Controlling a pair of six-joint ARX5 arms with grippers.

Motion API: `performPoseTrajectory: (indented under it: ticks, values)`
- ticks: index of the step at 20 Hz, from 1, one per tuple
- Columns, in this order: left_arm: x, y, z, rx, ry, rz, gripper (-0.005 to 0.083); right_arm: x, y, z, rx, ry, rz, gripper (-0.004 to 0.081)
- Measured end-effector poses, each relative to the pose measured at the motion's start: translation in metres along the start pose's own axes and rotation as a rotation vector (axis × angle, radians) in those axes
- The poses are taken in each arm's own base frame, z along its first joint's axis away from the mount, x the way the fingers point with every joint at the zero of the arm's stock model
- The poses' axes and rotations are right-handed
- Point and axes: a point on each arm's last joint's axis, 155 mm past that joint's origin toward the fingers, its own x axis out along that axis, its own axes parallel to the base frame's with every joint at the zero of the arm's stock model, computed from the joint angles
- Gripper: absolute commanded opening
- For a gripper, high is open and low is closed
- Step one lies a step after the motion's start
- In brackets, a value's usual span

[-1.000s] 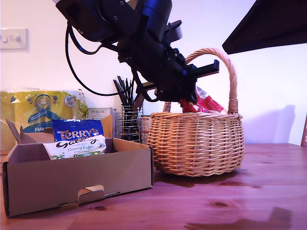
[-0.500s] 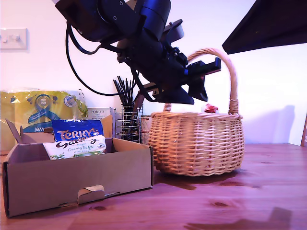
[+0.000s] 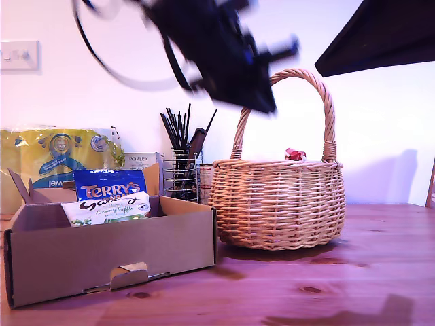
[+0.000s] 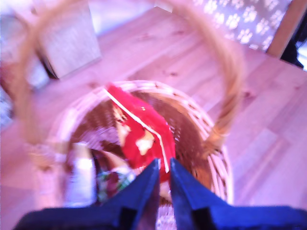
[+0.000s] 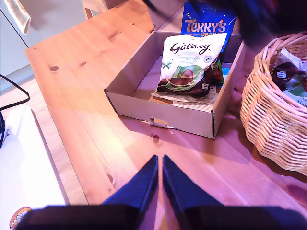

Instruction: Move the bags of Easter eggs from the cardboard box on the left into the woven basket on the right side.

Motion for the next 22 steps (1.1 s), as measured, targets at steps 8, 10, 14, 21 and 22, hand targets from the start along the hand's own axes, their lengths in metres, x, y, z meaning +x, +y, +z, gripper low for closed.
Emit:
performPoseTrajectory:
  ticks: [8, 10, 14, 21, 22]
  values:
    - [-0.038, 0.053, -0.064, -0.027, 0.135, 0.030, -0.0021, 0.000, 0.000, 0.000, -0.004, 0.000, 0.000, -0.0012]
    - [-0.059, 0.072, -0.084, -0.043, 0.138, 0.048, -0.0021, 0.000, 0.000, 0.000, -0.004, 0.000, 0.000, -0.0012]
    - [-0.110, 0.113, -0.094, -0.122, 0.053, 0.081, -0.0021, 0.000, 0.000, 0.000, -0.004, 0.000, 0.000, -0.0012]
    - [-0.138, 0.130, -0.123, -0.035, 0.109, 0.039, 0.0040, 0.000, 0.000, 0.000, -0.004, 0.000, 0.000, -0.0012]
    - [-0.138, 0.130, -0.123, -0.005, 0.108, 0.030, 0.0236, 0.000, 0.000, 0.000, -0.004, 0.000, -0.001, -0.0012]
